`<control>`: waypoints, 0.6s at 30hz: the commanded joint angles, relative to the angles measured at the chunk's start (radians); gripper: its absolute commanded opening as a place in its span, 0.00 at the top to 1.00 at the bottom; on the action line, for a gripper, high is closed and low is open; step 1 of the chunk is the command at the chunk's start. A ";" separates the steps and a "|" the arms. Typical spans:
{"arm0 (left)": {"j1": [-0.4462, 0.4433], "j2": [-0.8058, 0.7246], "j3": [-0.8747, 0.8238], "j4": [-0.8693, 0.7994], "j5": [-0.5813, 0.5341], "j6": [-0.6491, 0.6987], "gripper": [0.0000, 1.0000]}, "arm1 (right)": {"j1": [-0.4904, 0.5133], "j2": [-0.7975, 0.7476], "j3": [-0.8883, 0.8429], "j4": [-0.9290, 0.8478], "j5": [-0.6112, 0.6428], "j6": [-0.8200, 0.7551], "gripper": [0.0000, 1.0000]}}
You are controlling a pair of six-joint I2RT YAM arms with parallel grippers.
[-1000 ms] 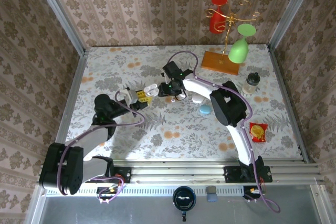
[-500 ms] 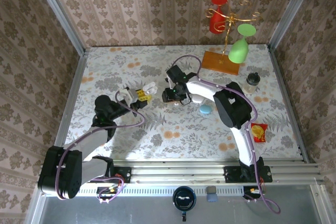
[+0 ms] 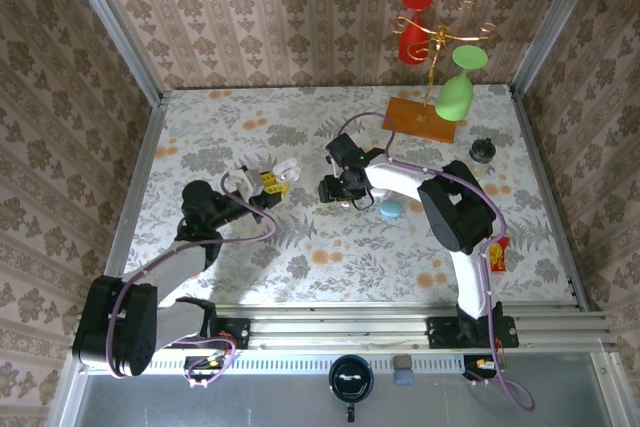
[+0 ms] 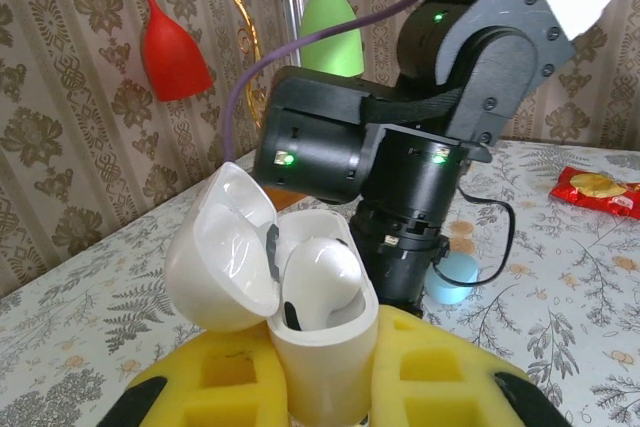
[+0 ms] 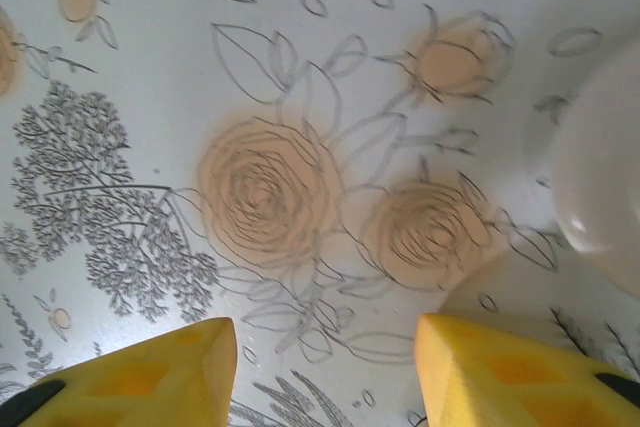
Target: Insert wireless bluetooth earbuds into charging case
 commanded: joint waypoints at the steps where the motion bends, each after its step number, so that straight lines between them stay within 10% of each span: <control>1: -0.010 -0.025 0.009 -0.008 0.002 0.029 1.00 | -0.005 -0.057 -0.053 0.023 0.033 0.041 0.43; 18: -0.026 -0.018 0.016 -0.034 -0.002 0.060 1.00 | -0.024 -0.020 -0.046 -0.085 -0.003 -0.054 0.40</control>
